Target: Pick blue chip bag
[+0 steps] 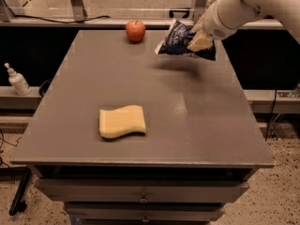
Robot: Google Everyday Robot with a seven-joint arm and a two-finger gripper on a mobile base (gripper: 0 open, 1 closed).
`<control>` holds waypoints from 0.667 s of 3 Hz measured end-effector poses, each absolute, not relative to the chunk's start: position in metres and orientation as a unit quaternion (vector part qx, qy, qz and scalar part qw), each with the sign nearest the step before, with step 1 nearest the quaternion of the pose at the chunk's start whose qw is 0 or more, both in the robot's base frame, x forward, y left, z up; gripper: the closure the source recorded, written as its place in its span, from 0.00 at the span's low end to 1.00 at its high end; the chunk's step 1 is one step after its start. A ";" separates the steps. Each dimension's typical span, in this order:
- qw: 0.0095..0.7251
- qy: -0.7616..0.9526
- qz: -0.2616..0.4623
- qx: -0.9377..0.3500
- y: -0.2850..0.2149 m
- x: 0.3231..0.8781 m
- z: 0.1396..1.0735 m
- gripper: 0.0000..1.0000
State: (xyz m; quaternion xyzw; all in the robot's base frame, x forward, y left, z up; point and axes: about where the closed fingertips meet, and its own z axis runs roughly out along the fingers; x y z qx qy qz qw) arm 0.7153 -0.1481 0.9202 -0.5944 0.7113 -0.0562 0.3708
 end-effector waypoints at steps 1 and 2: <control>0.389 0.700 -0.040 -0.598 -0.134 0.706 0.949 1.00; 0.419 0.691 0.003 -0.589 -0.127 0.695 0.986 1.00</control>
Offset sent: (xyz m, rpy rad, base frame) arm -0.0384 0.0280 0.1380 0.3338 -0.0239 0.1081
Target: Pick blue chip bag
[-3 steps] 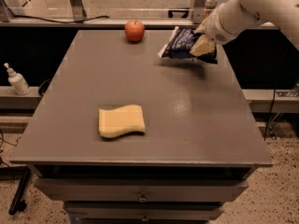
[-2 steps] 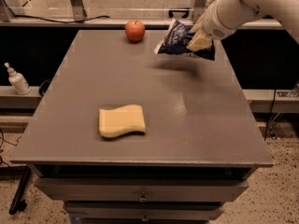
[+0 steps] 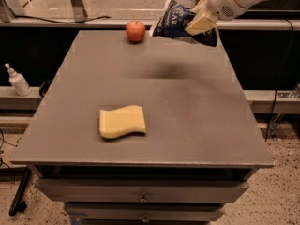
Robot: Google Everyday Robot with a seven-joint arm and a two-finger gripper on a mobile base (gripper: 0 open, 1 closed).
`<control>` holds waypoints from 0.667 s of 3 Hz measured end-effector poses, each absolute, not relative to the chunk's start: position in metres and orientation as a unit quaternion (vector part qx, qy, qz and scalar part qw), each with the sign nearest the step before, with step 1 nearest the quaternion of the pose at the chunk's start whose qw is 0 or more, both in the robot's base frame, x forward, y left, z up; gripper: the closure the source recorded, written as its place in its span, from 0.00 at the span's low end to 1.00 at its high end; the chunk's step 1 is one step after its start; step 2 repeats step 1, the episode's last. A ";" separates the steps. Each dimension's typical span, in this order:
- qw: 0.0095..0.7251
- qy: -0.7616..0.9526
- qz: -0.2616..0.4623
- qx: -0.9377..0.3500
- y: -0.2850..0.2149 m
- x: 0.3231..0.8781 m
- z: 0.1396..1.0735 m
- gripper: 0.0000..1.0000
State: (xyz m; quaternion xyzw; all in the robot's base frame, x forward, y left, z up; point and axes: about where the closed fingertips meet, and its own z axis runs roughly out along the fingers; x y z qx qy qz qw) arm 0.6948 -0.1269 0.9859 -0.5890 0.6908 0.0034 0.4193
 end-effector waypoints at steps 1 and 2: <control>0.431 0.686 0.012 -0.586 -0.122 0.694 0.999 1.00; 0.431 0.686 0.012 -0.586 -0.122 0.694 0.999 1.00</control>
Offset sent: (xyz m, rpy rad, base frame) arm 0.0000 0.0000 0.0000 0.0000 0.0000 0.0000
